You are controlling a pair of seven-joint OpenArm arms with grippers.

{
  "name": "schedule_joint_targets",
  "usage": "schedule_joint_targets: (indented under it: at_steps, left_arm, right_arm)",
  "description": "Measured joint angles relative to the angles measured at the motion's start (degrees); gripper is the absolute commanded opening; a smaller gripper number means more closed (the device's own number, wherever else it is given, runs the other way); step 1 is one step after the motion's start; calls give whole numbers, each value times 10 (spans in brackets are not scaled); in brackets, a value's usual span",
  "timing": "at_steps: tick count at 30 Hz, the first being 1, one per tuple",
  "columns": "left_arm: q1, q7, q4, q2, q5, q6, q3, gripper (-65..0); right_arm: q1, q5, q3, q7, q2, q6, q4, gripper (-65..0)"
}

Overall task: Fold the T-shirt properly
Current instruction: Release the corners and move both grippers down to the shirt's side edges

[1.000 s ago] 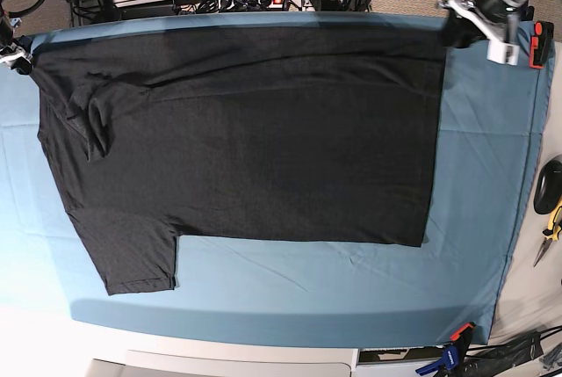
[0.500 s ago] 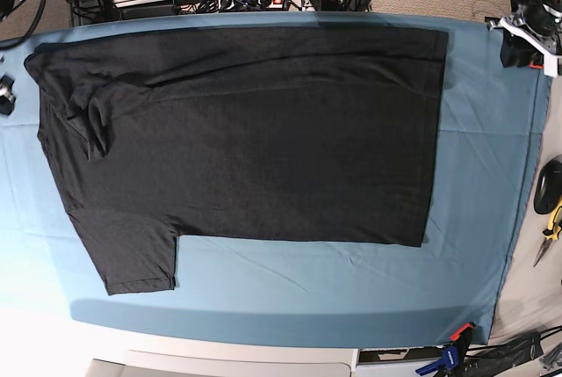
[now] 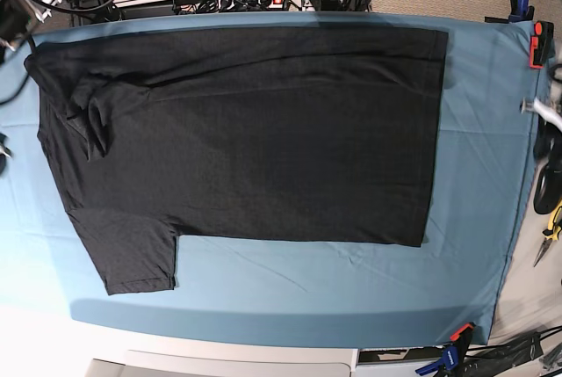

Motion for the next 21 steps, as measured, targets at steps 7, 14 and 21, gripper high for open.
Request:
schedule_joint_targets:
  at_steps: [7, 14, 21]
  left_arm:
    - [-163, -17, -114, 7, 92, 24, 196, -375]
    - [-368, -20, -352, 57, 70, 30, 261, -279]
    - [-516, -8, -561, 110, 40, 30, 261, -254]
  right_arm:
    - [94, -110, -151, 17, -33, -33, 0, -446]
    - [122, -202, -181, 39, -99, -64, 0, -446]
    - [120, -219, -182, 46, -154, -65, -1, -446]
